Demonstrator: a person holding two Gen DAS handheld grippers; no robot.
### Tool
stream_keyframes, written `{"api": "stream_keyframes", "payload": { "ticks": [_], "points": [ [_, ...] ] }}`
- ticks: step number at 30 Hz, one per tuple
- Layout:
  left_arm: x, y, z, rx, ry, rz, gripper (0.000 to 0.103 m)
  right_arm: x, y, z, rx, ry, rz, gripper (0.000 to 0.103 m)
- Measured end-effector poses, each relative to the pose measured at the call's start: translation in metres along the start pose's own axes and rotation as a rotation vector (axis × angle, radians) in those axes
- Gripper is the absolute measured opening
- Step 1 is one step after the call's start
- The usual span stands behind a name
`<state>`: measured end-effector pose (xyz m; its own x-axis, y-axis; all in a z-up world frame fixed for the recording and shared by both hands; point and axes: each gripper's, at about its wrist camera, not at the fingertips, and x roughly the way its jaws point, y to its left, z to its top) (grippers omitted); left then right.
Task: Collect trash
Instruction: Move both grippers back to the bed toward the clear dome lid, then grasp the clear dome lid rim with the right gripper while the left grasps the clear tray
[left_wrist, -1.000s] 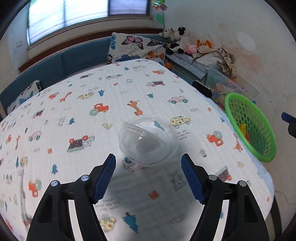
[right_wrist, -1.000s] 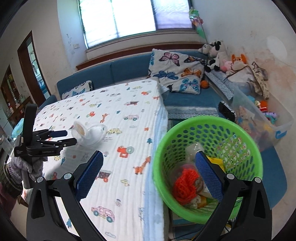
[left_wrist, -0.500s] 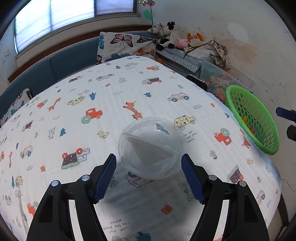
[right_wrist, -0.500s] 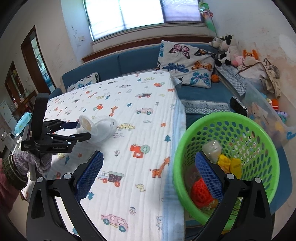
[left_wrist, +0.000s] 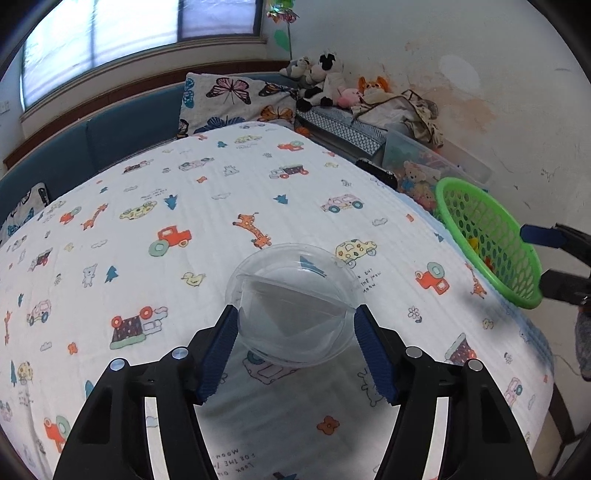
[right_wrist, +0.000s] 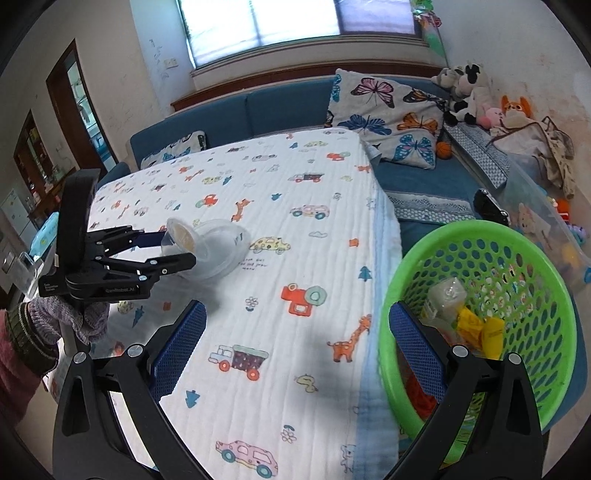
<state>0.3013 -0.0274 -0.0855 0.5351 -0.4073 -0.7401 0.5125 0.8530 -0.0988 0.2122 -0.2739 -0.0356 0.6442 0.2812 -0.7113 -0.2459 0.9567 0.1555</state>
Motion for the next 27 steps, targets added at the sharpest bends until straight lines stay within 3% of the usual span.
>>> {"api": "stream_keyframes", "payload": {
  "ticks": [9,27],
  "points": [
    [-0.034,0.018,-0.006,-0.069,-0.049,0.036,0.062,0.029,0.019,0.006,-0.036,0.033,0.021,0.098],
    [-0.092,0.065,-0.039,-0.211,-0.102,0.120,0.062,0.125,0.097,0.035,-0.196,0.132,0.064,0.098]
  ]
}}
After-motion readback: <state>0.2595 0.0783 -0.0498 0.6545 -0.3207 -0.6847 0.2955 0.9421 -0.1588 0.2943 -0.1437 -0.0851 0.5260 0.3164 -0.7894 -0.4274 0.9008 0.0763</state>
